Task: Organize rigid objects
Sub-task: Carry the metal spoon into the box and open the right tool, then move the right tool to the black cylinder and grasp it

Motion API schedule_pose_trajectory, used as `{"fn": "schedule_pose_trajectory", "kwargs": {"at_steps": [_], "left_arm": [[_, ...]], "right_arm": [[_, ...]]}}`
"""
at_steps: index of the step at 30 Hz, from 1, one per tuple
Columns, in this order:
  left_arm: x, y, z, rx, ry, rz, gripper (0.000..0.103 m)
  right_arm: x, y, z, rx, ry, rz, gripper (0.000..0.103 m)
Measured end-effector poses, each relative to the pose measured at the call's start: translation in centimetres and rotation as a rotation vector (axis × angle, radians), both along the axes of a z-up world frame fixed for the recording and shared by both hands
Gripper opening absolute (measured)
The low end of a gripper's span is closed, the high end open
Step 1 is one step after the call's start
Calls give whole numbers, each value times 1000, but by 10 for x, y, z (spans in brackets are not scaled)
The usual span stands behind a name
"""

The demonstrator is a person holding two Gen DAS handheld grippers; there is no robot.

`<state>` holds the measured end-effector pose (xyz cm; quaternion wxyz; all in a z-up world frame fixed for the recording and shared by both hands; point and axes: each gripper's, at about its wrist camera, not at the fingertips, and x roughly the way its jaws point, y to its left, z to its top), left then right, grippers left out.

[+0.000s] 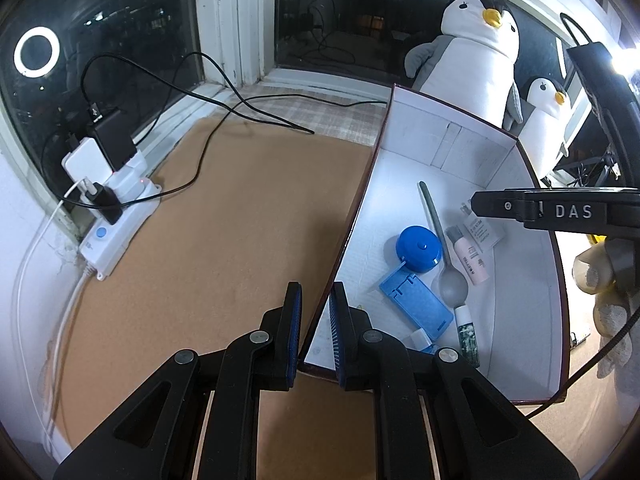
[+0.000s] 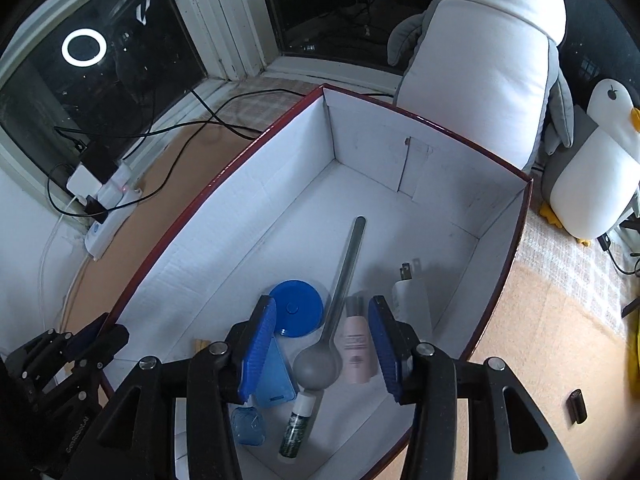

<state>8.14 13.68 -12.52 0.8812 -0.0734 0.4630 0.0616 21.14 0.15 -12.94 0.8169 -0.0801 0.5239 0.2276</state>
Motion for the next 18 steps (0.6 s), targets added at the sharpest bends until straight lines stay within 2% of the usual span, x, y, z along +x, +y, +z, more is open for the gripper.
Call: {"fn": "schedule_pose_trajectory", "kwargs": {"at_steps": [10,18], "left_arm": [[4,0,-3,10,9,-4,13],[6,-1,-3,17,16,-3,13]], "right_arm": [[-10,-9,14,36,-24,4,45],[-25,-40,27,90,-49,-29,45]]}}
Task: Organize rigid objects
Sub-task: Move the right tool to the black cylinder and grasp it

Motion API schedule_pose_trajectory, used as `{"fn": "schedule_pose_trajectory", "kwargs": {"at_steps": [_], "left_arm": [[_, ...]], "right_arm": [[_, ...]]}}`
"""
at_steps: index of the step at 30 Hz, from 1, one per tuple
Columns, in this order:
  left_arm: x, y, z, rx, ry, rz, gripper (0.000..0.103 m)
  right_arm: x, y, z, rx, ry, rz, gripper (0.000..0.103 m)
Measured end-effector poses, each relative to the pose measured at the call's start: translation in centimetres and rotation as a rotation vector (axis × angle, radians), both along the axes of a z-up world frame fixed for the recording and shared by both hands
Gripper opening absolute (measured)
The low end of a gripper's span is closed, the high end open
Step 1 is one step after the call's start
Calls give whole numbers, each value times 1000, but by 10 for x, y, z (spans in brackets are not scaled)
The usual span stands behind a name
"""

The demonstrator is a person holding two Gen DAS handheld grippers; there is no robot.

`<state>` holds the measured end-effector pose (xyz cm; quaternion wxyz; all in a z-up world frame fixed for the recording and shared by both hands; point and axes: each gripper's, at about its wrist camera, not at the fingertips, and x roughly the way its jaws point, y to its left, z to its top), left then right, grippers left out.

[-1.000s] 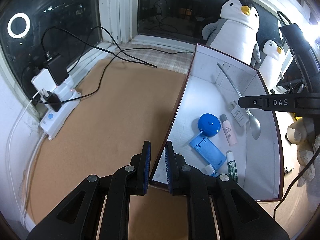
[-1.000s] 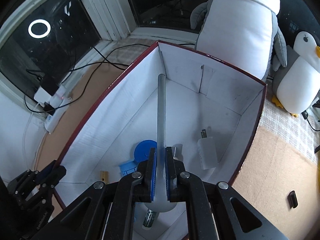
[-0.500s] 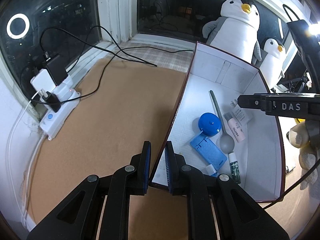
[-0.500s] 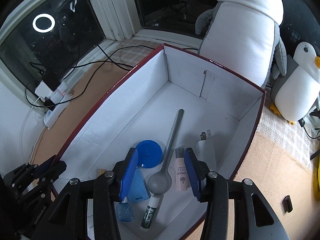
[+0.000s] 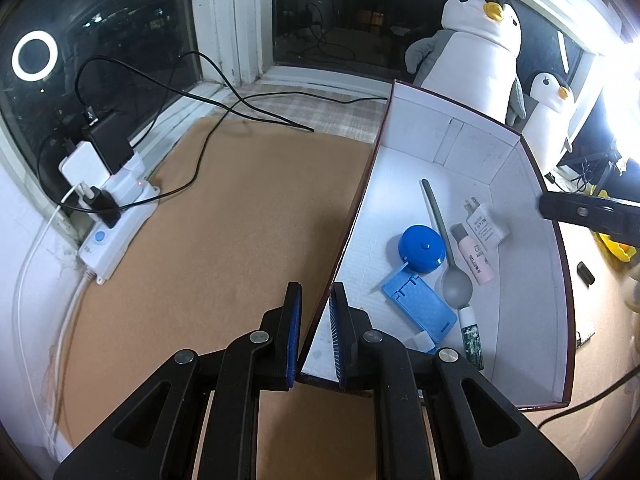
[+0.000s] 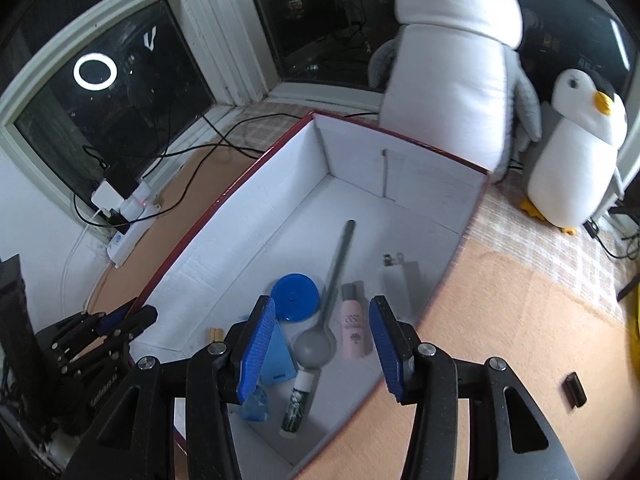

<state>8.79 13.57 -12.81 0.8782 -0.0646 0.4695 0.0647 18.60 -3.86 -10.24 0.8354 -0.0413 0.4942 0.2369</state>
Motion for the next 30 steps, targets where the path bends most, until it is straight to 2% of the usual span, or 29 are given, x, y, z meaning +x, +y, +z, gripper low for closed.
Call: {"fn": "schedule_pose_trajectory", "kwargs": {"at_steps": [7,13,23,30], "left_arm": [[5,-3,-1,25,16,-3,13],[9,-5,-2,43,30,0,13],[17,-8,-4,71,60,14,14],[24,-9,-10,80,96,30,14]], "right_arm": [[-11,-54,10,26,-33,-79,45],[-14,-116,6,13,-42,-183,45],[-16,-229,-28,-52,10,-368,45],[-13,-266,-54,-106,40,-385,45]]}}
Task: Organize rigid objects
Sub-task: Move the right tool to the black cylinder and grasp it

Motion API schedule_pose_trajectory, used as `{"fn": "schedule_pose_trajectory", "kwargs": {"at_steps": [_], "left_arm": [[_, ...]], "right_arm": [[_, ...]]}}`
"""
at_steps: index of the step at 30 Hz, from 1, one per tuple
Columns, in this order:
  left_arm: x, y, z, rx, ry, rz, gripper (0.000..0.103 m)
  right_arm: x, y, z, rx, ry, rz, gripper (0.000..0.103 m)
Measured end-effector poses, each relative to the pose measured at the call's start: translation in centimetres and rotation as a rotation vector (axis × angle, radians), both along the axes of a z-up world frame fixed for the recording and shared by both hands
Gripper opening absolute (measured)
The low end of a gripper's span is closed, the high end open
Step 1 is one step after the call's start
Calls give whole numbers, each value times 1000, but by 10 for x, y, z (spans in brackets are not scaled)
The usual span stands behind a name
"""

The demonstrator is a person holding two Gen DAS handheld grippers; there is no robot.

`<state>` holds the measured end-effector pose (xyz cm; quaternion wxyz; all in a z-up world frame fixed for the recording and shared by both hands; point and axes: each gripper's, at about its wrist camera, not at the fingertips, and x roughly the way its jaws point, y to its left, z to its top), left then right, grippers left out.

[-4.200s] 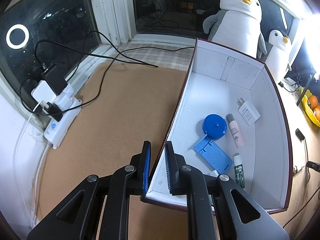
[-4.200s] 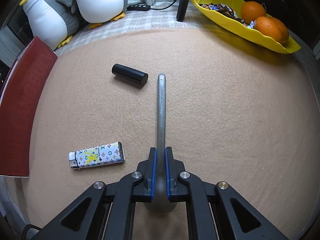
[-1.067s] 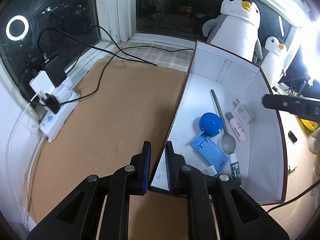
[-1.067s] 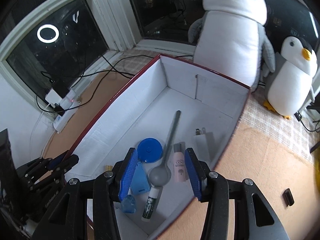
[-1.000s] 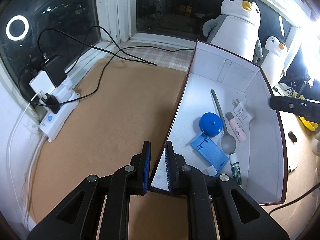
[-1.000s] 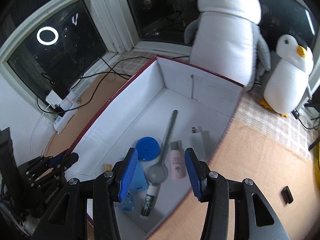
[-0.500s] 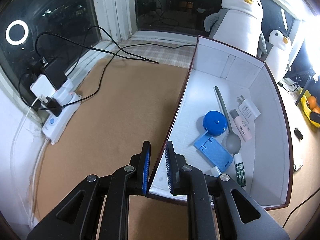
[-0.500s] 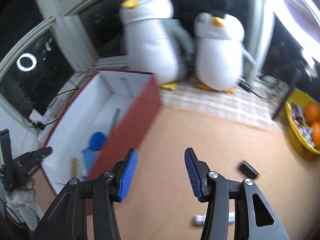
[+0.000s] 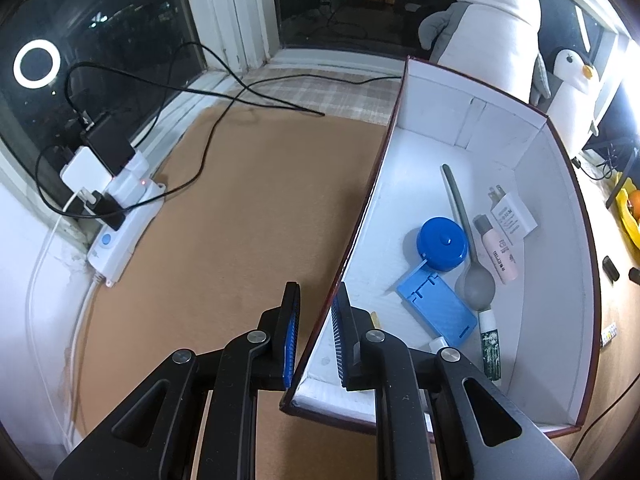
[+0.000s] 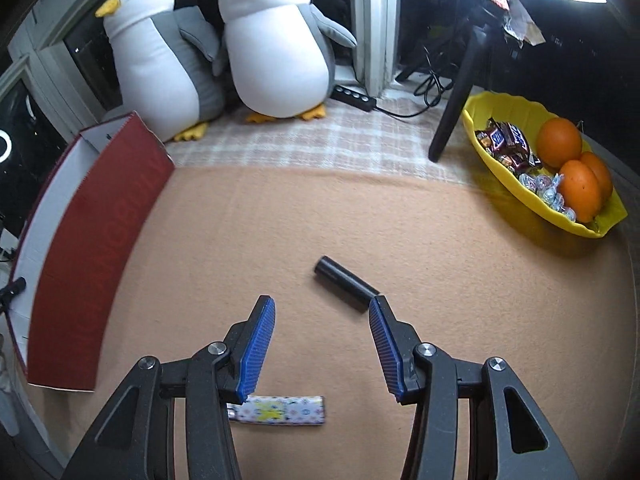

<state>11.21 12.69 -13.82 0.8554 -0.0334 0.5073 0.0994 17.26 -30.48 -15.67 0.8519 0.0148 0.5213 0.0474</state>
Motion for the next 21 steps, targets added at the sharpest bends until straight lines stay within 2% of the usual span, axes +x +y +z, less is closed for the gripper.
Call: {"fn": "schedule_pose_trajectory", "kwargs": {"at_steps": [21], "left_arm": [[7,-7,-2,60,41,10,17]], "right_arm": [[43,7,-46,-92,91,139,43]]}}
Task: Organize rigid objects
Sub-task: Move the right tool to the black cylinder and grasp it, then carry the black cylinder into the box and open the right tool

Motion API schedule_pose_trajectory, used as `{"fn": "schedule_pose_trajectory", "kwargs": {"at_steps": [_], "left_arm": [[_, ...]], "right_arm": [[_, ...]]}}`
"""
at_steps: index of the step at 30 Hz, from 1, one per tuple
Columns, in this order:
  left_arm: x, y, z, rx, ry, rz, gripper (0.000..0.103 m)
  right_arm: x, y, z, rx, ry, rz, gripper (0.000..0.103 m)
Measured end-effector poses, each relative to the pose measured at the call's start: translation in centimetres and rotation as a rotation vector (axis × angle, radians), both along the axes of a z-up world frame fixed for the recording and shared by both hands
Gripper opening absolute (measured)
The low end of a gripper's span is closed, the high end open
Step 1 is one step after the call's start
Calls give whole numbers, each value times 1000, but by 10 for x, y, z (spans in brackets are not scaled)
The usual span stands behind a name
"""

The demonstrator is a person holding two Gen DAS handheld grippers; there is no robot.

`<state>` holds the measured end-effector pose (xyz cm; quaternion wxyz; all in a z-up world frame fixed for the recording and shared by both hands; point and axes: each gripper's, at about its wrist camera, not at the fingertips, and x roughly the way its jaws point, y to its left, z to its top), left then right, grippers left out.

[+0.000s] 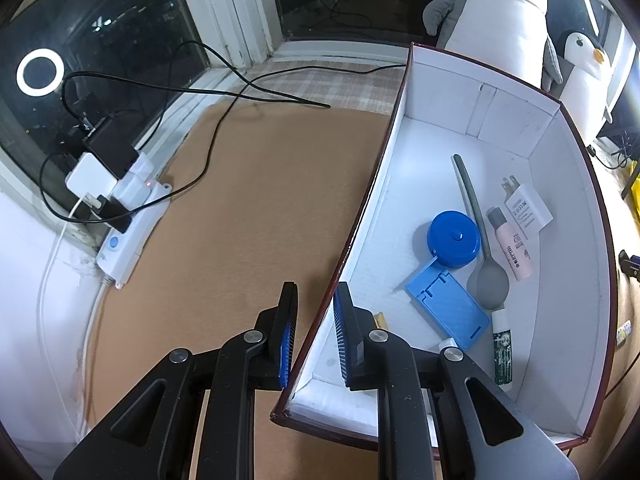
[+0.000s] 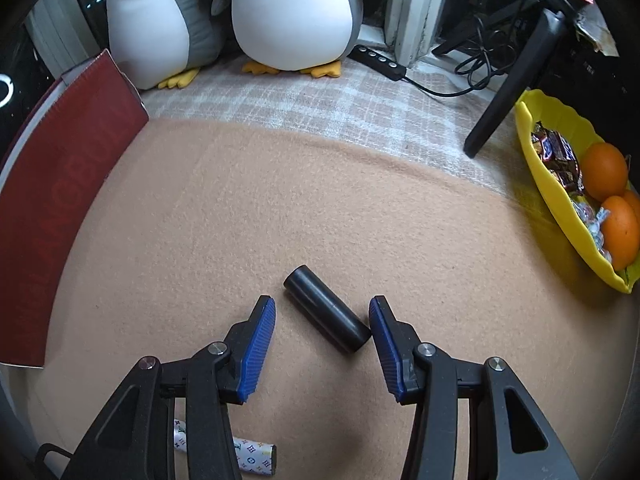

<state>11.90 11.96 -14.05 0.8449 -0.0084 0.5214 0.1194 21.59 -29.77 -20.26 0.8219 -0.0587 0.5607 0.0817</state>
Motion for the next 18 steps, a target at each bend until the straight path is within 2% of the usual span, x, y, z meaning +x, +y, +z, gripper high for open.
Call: {"fn": "schedule_pose_trajectory", "kwargs": {"at_steps": [4,8,13,18], "left_arm": [[-1,0,0,-4,-2,3,17],[-1,1,0,-8,-4,2,17],[-2,3,-1,-23,-12,3,17],[-5,6,2,-48,-30,3,17]], "right_arm": [[4,0,-4,-6,26,9,26],[3,-1,-6,8,32,8,15],[-1,-1,-6,9,32,-10,15],[-11,2,8,45,7,-40,15]]}}
